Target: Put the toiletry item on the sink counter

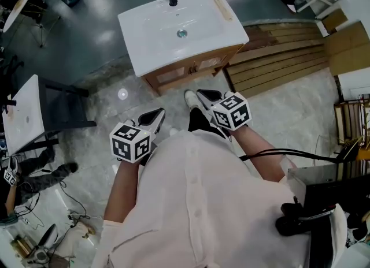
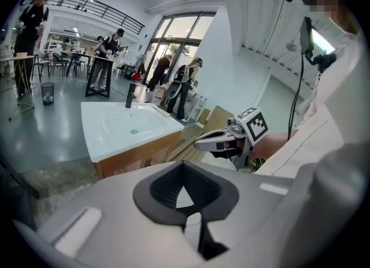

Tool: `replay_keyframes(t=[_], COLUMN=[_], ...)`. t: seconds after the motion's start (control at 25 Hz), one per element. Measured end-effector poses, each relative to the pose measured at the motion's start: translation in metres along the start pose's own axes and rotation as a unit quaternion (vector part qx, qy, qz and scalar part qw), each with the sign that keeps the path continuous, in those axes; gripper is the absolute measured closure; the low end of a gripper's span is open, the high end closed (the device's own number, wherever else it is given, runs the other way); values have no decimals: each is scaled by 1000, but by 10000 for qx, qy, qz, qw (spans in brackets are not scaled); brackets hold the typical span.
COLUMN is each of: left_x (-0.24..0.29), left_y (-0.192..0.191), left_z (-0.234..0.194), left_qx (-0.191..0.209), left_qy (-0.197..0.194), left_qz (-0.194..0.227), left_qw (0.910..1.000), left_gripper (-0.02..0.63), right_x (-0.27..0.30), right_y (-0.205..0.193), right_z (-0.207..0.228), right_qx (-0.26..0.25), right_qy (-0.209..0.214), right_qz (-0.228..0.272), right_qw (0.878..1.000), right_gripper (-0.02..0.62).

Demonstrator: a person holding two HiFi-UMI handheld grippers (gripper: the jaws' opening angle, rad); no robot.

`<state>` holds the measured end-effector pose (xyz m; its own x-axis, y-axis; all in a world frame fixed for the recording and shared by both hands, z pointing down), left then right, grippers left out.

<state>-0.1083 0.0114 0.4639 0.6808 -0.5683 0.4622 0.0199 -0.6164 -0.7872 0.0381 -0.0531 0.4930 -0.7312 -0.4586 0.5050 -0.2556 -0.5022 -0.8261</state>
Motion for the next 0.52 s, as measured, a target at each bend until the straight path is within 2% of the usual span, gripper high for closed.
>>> replay_keyframes(t=[0.52], left_x=[14], left_y=[4], left_z=[-15], left_qx=[-107], left_qy=[-36], left_qz=[-150], left_qw=[9998], left_gripper=[600], right_x=[8], right_y=[4], right_z=[28], right_qx=[173], right_qy=[-149], right_qz=[-9], right_qw=[9997], right_gripper=[591])
Point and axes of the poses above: the fingertips, and each gripper's own axes: x forward along the fingers, z to its right, y out of its top, the point moved 3 cm from there along -x, backward along the fingers, and after that the axes turned 6 degrees about z, right-handed, at the moved point
